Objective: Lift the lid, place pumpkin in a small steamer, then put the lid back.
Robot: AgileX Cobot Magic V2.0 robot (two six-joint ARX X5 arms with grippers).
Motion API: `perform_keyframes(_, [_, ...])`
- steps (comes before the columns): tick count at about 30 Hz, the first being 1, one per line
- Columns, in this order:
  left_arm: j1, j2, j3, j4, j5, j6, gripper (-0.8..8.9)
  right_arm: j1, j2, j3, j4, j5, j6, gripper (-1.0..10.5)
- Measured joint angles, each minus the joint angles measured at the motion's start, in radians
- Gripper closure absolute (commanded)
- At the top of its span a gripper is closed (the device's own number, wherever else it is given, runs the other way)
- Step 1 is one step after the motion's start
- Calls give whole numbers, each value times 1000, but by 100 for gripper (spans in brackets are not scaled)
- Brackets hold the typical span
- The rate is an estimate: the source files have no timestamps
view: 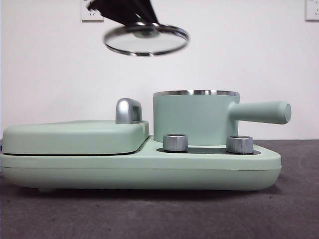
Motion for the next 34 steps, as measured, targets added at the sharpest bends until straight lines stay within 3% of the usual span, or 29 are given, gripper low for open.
perform_keyframes(6, [-63, 60, 0, 79, 0, -3, 732, 0, -230, -271, 151, -92, 44, 420])
perform_keyframes(13, [-101, 144, 0, 162, 0, -3, 733, 0, -359, -506, 223, -128, 126, 420])
perform_keyframes(34, [-118, 256, 0, 230, -3, 1, 733, 0, -388, -531, 296, -125, 159, 420])
